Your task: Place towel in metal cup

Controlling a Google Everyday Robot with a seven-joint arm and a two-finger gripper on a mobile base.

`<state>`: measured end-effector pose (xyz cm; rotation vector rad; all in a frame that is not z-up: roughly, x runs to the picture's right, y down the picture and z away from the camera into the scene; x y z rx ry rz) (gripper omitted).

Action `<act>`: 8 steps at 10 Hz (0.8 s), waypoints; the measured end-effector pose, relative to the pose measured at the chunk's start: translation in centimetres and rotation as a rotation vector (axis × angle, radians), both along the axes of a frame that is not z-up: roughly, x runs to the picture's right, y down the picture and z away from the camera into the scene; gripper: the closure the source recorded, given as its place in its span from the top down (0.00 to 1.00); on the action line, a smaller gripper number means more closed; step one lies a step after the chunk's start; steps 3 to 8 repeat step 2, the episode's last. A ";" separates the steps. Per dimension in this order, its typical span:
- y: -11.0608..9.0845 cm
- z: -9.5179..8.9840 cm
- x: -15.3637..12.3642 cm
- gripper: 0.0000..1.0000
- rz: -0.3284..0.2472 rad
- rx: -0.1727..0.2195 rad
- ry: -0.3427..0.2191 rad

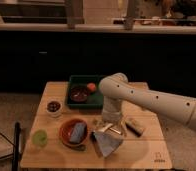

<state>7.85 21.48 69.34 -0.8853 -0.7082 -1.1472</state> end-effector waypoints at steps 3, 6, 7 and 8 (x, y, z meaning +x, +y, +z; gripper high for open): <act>-0.4 0.2 0.1 0.80 0.004 0.013 0.009; -0.4 0.2 0.1 0.80 0.004 0.013 0.009; -0.4 0.2 0.1 0.80 0.004 0.013 0.009; -0.4 0.2 0.1 0.80 0.004 0.013 0.009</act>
